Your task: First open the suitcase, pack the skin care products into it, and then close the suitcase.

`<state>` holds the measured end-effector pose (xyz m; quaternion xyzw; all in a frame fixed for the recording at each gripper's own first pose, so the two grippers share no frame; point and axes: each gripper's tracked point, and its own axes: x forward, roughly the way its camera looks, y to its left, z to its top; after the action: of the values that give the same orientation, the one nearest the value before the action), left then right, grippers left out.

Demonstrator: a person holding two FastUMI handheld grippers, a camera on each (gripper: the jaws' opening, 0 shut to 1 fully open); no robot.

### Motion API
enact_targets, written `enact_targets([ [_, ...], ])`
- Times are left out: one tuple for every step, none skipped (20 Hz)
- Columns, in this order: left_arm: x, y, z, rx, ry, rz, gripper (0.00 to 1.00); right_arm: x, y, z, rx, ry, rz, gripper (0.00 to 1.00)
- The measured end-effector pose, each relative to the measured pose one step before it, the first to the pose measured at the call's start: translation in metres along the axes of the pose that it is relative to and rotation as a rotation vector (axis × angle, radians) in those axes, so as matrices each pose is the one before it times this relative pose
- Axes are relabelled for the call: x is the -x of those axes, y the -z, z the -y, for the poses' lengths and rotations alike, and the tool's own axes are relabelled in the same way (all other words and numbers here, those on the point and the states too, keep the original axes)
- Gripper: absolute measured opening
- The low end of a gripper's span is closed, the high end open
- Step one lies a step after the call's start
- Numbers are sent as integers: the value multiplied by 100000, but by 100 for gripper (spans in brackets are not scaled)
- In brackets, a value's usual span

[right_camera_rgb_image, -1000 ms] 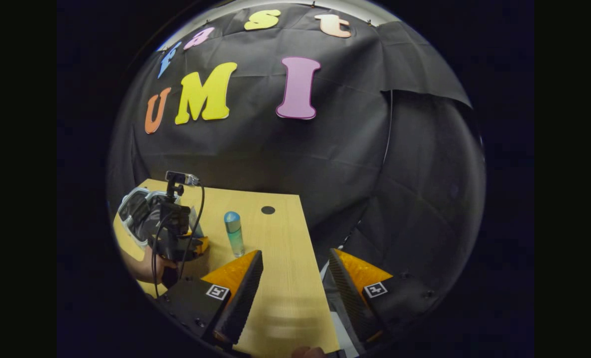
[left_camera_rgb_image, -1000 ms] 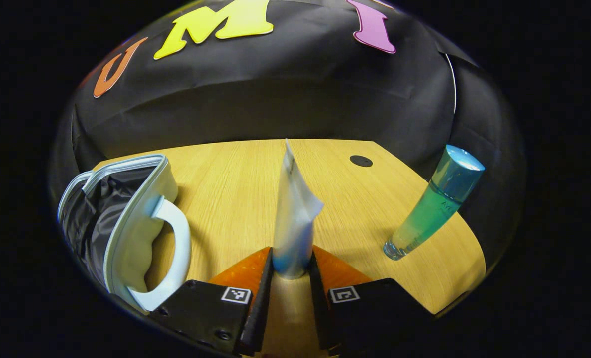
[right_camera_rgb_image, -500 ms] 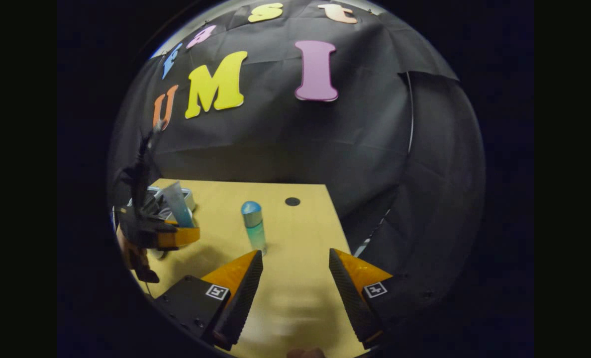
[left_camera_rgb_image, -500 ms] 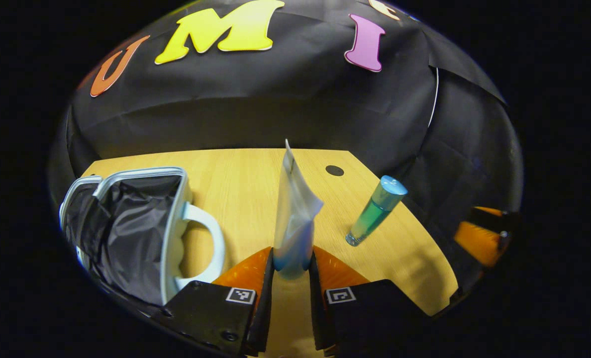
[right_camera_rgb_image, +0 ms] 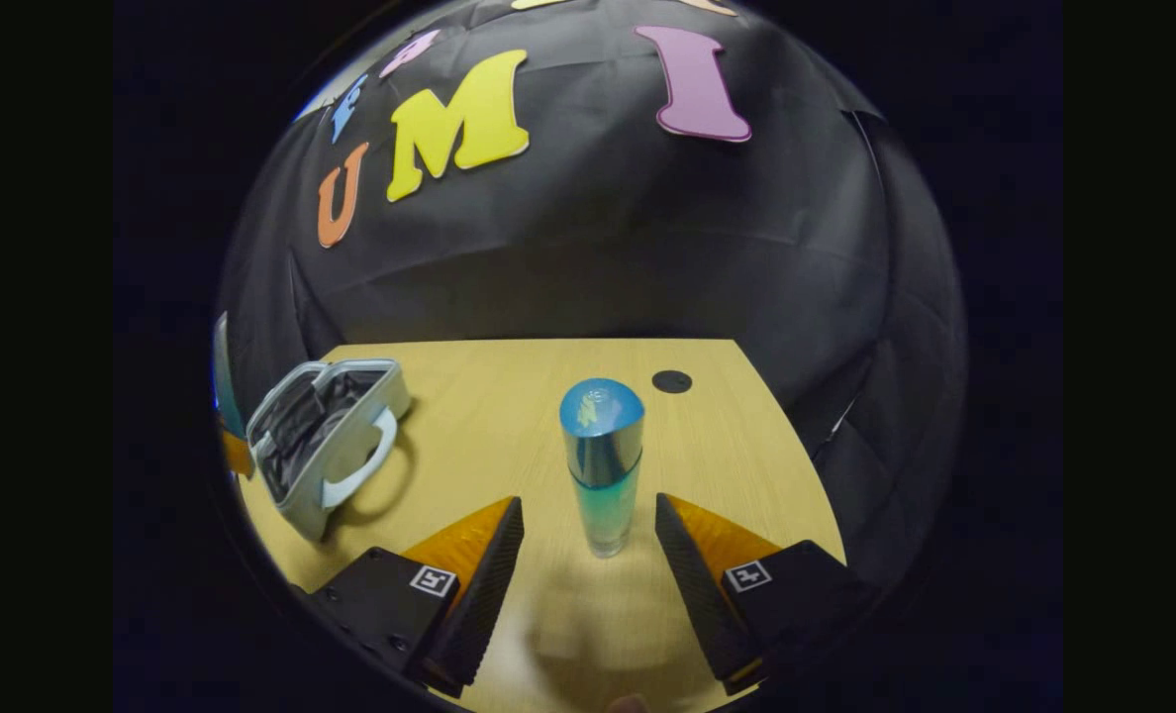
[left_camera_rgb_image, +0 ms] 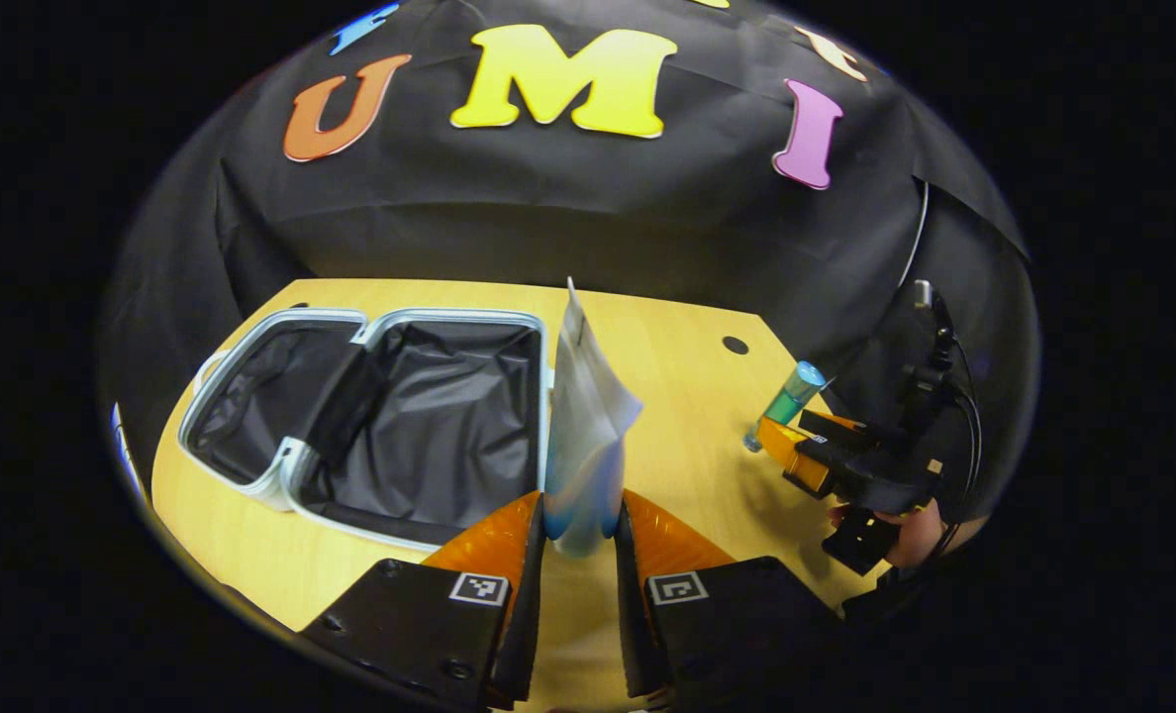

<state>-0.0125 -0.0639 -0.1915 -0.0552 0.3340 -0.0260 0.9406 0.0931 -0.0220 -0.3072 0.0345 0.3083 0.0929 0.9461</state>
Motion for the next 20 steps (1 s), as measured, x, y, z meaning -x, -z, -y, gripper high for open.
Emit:
enact_targets([
  [505, 54, -1156, 1897, -1857, -167, 37, -809, 162, 49, 216, 491, -940, 79],
  [405, 35, -1122, 1995, -1414, -131, 37, -515, 338, 54, -423, 527, -1147, 78],
  [363, -61, -1052, 1735, -1189, -120, 37, -472, 233, 129, -768, 776, -1085, 72],
  [267, -340, -1003, 1460, -1392, 34, 37, -345, -31, 116, -706, 793, -554, 70],
  [177, -396, -1035, 753, -1144, 312, 37, -173, 5, 36, -399, 864, -644, 63],
  [162, -454, -1173, -96, -1259, 951, 37, -170, 95, 299, 550, 1743, 5, 61],
  [40, -414, -1137, -547, -1343, 377, 37, -93, -174, 374, -147, 1366, 50, 50],
  [-2, -304, -928, -461, -592, -243, 37, -205, -20, 26, -962, 676, -189, 44],
  [5, -306, -977, -636, -573, -410, 37, 92, -161, 97, 154, 695, -483, 39],
  [-187, -363, -847, -684, -367, -489, 37, 43, 64, 63, 744, 935, -589, 39],
  [-330, -393, -584, -327, 546, -291, 37, 164, -78, -113, -4, -51, -693, 37],
  [-372, -356, -337, -283, 1846, -1033, 37, 432, -314, -321, -320, -866, -210, 36],
  [-807, -119, -157, -497, 3319, -2059, 37, 482, -383, -193, 530, -495, 323, 35],
  [-877, 141, -73, -428, 4186, -4614, 37, 856, -324, -368, 792, -578, 363, 34],
  [-997, -24, -509, -199, 2184, -4349, 37, 1053, -605, -532, 208, -1352, 576, 31],
  [-1034, 72, -580, 199, 1581, -5822, 37, 1497, -592, -726, 8, -1827, 314, 34],
  [-1391, 28, -495, 888, 2874, -6293, 37, 1592, -489, -682, -307, -2052, 393, 34],
  [-1271, -161, -294, 977, 3645, -5456, 37, 1348, -531, -661, -762, -1900, 183, 31],
  [-1283, -228, -341, 418, 3185, -6184, 37, 1537, -457, -660, -1163, -1786, 4, 33],
  [-1231, 20, -565, -1506, 2082, -7408, 37, 1404, -207, -438, -622, -921, 173, 34],
])
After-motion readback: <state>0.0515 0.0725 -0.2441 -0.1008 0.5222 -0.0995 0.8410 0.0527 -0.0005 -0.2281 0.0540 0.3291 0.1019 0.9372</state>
